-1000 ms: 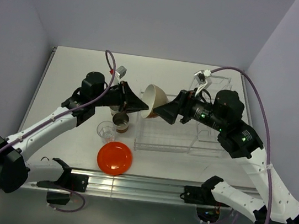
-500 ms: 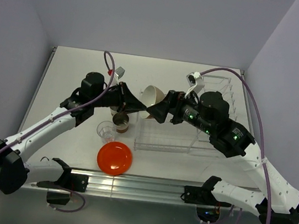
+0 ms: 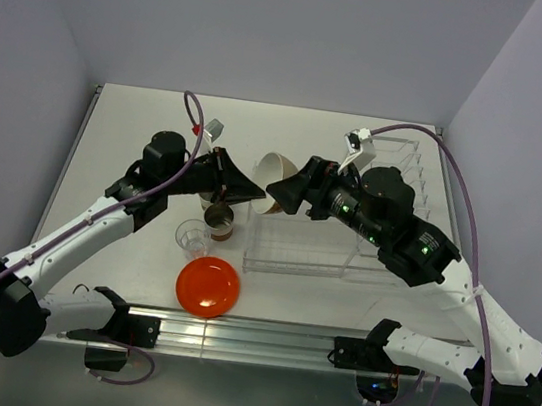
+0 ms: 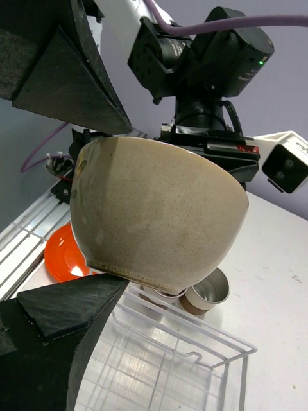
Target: Load the mixed dishes into the dish rack
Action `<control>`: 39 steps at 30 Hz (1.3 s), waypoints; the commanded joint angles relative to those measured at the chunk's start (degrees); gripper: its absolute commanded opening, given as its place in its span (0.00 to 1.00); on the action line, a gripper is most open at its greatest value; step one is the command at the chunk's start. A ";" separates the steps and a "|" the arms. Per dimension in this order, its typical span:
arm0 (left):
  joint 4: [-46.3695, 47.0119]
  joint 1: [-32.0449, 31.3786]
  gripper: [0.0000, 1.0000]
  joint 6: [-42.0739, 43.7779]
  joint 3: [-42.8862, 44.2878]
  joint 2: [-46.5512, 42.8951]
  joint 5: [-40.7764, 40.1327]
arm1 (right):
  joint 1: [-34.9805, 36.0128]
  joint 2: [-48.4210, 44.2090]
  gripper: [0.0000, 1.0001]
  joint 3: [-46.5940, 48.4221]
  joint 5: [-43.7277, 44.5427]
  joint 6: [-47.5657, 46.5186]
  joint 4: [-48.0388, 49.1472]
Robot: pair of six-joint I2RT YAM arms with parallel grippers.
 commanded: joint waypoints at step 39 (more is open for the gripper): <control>-1.79 -0.79 0.09 4.49 6.49 3.42 0.63 | 1.34 -0.15 0.00 -2.93 7.85 1.84 1.89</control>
